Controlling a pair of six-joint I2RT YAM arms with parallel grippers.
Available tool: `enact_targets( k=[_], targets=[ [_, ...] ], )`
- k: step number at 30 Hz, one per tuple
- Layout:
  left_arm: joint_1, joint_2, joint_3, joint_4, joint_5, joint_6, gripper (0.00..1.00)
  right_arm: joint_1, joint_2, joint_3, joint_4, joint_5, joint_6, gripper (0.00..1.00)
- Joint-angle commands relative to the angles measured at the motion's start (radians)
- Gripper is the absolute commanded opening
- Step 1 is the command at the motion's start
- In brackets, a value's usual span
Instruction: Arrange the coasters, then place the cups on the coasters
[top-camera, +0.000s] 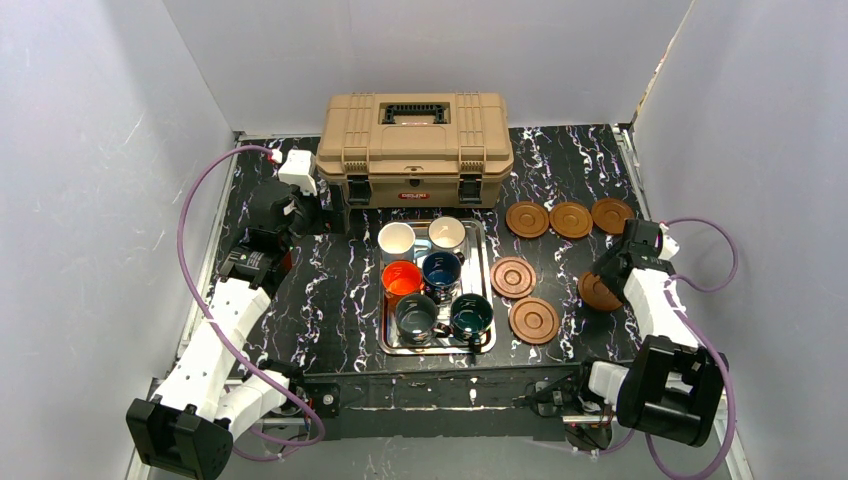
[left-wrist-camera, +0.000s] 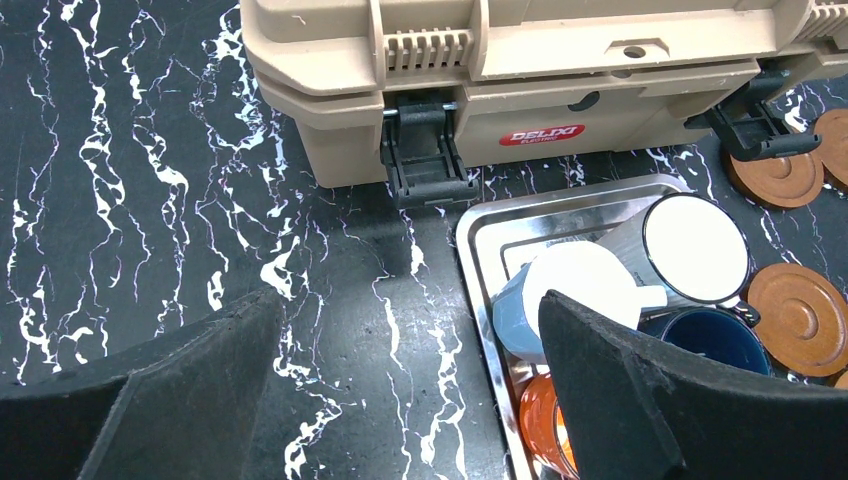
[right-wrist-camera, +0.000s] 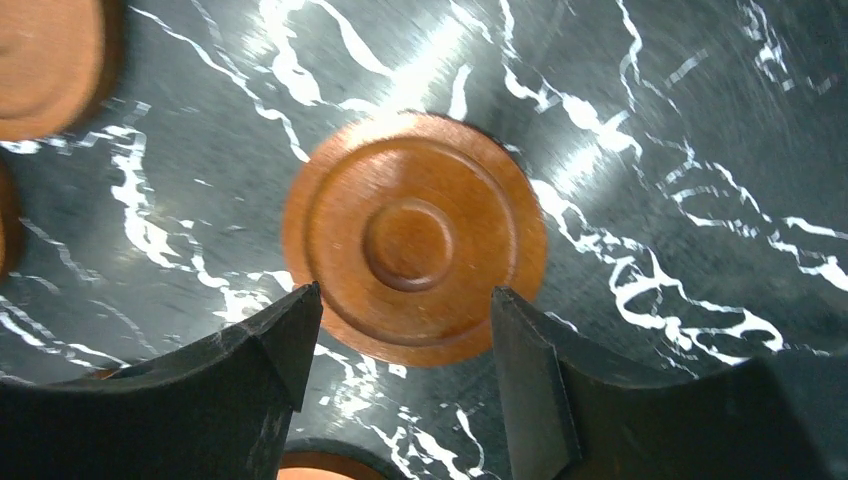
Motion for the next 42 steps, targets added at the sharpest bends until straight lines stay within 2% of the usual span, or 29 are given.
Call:
enact_targets(
  k=[1,10,21,37,42],
  targets=[
    [-0.009,-0.019,0.013,-0.01,-0.012,0.013,0.98,-0.019,0.024,-0.027,-0.06,0.042,0.044,0.7],
    [-0.008,-0.019,0.015,-0.011,-0.015,0.013,0.98,-0.056,0.095,-0.064,-0.012,0.014,0.069,0.69],
    [-0.009,-0.009,0.014,-0.011,-0.013,0.015,0.98,-0.109,0.158,-0.098,0.151,0.06,0.09,0.57],
    [-0.009,0.005,0.016,-0.011,-0.003,0.014,0.98,-0.18,0.412,0.015,0.31,0.072,0.105,0.41],
    [-0.009,0.011,0.018,-0.012,-0.001,0.014,0.98,-0.183,0.443,0.039,0.322,0.088,0.115,0.41]
  ],
)
